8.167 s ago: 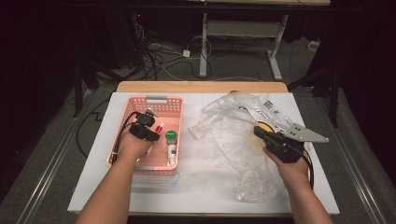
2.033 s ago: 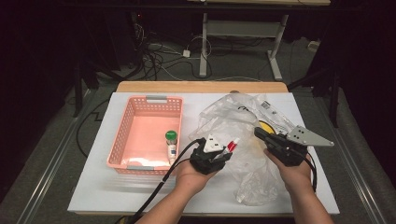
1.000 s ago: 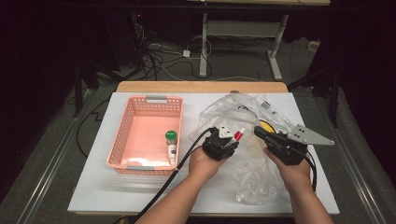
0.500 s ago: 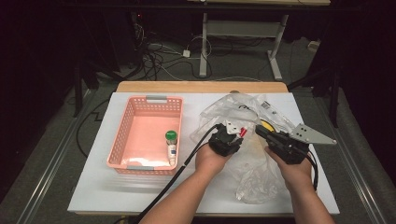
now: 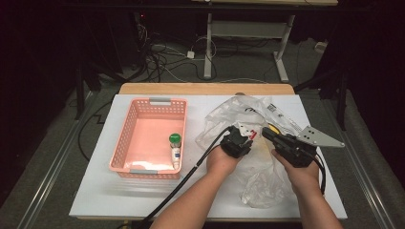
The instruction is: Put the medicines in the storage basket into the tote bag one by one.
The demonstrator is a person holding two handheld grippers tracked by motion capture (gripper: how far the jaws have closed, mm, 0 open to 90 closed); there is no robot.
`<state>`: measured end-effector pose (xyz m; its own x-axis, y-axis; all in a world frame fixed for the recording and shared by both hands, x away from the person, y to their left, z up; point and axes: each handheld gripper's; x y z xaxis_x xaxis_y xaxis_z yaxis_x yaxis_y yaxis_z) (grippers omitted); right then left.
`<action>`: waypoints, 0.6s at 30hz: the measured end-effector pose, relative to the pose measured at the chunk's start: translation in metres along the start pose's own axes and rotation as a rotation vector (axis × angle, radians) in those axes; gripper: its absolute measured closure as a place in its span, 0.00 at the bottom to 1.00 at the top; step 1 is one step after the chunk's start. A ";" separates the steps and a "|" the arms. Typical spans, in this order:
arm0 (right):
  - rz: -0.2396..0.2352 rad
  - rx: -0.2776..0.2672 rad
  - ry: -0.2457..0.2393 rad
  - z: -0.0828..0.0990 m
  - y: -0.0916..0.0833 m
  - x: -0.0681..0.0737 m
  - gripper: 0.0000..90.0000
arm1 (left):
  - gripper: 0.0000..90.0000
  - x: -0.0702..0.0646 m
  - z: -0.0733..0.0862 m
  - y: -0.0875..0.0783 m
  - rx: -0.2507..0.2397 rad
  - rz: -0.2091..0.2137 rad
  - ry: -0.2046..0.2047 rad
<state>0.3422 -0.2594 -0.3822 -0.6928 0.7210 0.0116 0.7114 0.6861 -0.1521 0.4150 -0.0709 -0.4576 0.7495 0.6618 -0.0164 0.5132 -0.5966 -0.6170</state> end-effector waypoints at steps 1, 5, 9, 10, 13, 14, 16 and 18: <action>0.001 0.001 0.000 0.000 0.000 0.000 1.00 | 0.74 0.000 0.000 0.002 0.002 0.011 0.000; 0.003 0.006 0.004 0.002 0.001 -0.001 1.00 | 0.74 0.000 0.001 0.007 0.003 0.015 0.004; 0.005 0.008 0.008 0.002 0.001 -0.002 1.00 | 0.73 -0.001 0.003 0.010 0.006 0.033 -0.009; 0.005 0.008 0.007 0.002 0.001 -0.002 1.00 | 0.73 -0.001 0.003 0.010 0.005 0.039 -0.005; 0.003 0.007 0.004 0.002 0.001 -0.003 1.00 | 0.66 -0.004 0.003 0.009 0.001 0.051 -0.009; 0.003 0.007 0.004 0.002 0.001 -0.003 1.00 | 0.65 -0.005 0.003 0.007 0.001 0.058 -0.005; 0.004 0.005 0.000 0.002 0.000 -0.002 1.00 | 0.61 -0.007 0.003 0.002 -0.014 0.071 -0.005; 0.004 0.006 0.002 0.002 0.000 -0.002 1.00 | 0.60 -0.007 0.004 -0.004 -0.028 0.081 0.003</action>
<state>0.3431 -0.2614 -0.3840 -0.6897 0.7240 0.0125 0.7136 0.6824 -0.1584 0.4058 -0.0715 -0.4580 0.7902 0.6095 -0.0631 0.4625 -0.6608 -0.5912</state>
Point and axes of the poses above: each handheld gripper's, and its own axes: y roughly forward along the jaws, z roughly out of its underside, x roughly to its left, and after that the axes turned 2 degrees about -x, right-handed
